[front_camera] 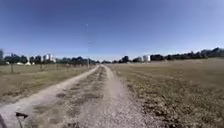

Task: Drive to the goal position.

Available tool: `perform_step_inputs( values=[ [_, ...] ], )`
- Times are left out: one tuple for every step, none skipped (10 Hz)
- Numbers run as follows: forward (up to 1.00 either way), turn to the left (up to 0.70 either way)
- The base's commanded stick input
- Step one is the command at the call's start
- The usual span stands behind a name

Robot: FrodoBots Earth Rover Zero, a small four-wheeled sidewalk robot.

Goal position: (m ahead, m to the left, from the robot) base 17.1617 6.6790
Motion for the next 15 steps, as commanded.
perform_step_inputs(
  values=[
    [0.69,0.06],
    [0.69,0.06],
    [0.69,0.06],
    [0.69,0.06],
    [0.69,0.06],
    [0.69,0.06],
    [0.69,0.06],
    [0.69,0.06],
    [0.69,0.06],
    [0.69,0.06],
    [0.69,0.06],
    [0.69,0.06],
    [0.69,0.06],
    [0.69,0.06],
    [0.69,0.06]
  ],
)
